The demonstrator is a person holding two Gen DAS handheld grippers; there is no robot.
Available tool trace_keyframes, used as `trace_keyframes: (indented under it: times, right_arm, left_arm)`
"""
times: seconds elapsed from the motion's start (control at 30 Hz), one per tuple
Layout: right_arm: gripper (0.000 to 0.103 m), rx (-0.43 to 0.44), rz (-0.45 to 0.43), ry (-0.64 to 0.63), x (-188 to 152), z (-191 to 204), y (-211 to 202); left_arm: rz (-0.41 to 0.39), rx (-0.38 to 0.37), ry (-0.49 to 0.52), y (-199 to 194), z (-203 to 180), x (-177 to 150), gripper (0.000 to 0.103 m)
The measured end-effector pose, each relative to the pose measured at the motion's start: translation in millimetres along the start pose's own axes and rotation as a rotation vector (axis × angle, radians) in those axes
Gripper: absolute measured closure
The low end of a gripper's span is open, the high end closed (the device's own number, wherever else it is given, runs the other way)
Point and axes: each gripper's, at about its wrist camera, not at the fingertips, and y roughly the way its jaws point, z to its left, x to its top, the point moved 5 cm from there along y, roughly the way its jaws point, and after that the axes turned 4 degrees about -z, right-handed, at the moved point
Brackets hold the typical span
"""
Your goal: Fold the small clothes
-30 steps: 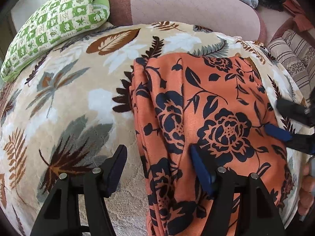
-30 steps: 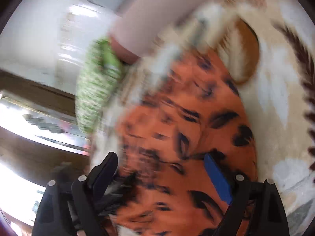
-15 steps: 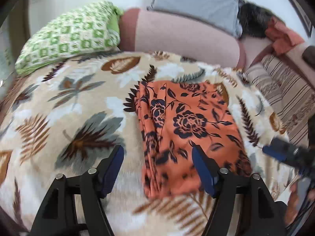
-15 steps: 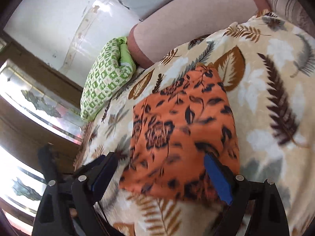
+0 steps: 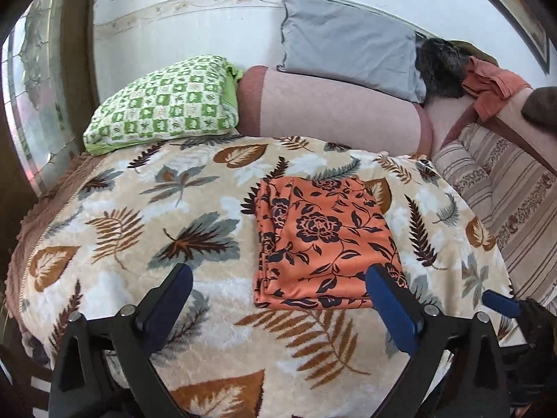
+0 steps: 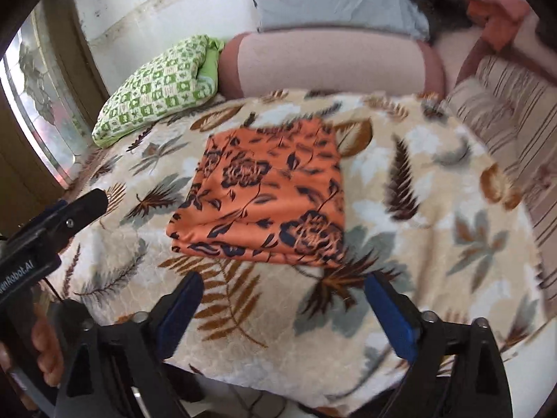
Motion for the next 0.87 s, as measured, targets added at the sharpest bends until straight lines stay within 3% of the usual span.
trace_keyframes:
  times: [0.87]
  right_arm:
    - [0.001, 0.005, -0.007, -0.052, 17.1, 19.4, -1.2]
  left_arm:
    - [0.02, -0.011, 0.061, 7.9, -4.7, 11.6, 0.0]
